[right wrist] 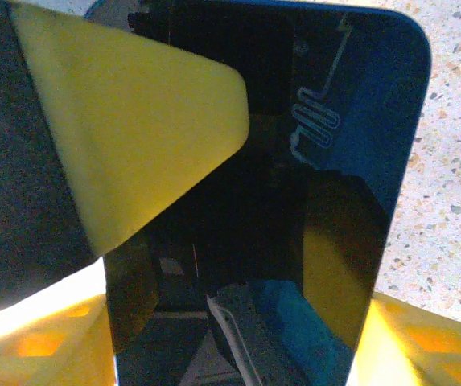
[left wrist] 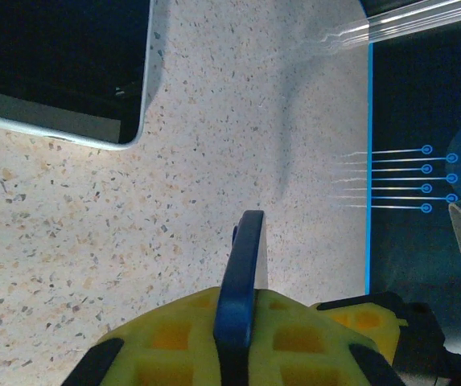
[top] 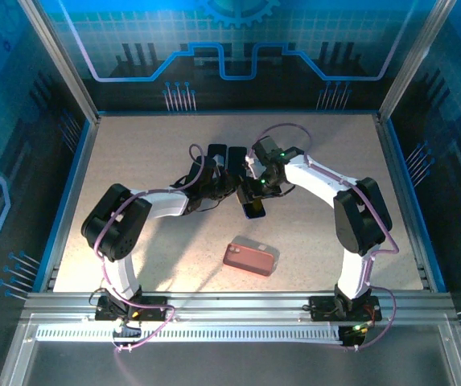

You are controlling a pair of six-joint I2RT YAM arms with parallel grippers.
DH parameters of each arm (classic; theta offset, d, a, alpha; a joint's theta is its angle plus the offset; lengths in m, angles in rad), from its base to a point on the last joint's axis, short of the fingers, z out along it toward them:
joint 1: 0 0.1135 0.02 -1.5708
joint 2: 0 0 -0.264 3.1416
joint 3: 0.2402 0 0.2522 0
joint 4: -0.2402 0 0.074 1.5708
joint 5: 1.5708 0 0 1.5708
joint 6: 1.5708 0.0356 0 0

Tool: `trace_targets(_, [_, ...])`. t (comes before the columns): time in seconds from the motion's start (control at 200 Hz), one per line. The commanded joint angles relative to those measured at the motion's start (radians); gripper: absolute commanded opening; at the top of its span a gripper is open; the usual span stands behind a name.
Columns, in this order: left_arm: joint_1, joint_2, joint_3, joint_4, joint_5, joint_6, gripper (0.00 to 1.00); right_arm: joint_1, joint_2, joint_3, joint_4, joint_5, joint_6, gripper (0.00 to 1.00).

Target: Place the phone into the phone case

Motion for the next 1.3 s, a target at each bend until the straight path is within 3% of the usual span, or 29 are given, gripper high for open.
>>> trace_targets(0.0, [-0.005,0.001,-0.005,-0.009,-0.014,-0.002,0.00,0.013,-0.065,-0.018,0.022,-0.080,-0.004,0.76])
trace_targets(0.14, [0.000,-0.026,-0.020,-0.005,-0.030,-0.003,0.00,-0.028,-0.115,-0.105,0.089,-0.151,0.025,0.87])
trace_targets(0.315, [0.002,-0.079,-0.047,0.030,-0.080,-0.018,0.00,-0.136,-0.188,-0.231,0.204,-0.304,0.123,0.88])
trace_targets(0.79, [-0.006,-0.122,-0.112,0.346,-0.344,-0.156,0.00,-0.247,-0.296,-0.496,0.689,-0.430,0.451,0.86])
trace_targets(0.996, [-0.017,-0.100,-0.100,0.378,-0.440,-0.247,0.00,-0.268,-0.307,-0.534,0.861,-0.457,0.565,0.84])
trace_targets(1.296, [-0.069,-0.102,-0.091,0.420,-0.540,-0.281,0.00,-0.267,-0.246,-0.595,1.061,-0.469,0.672,0.72])
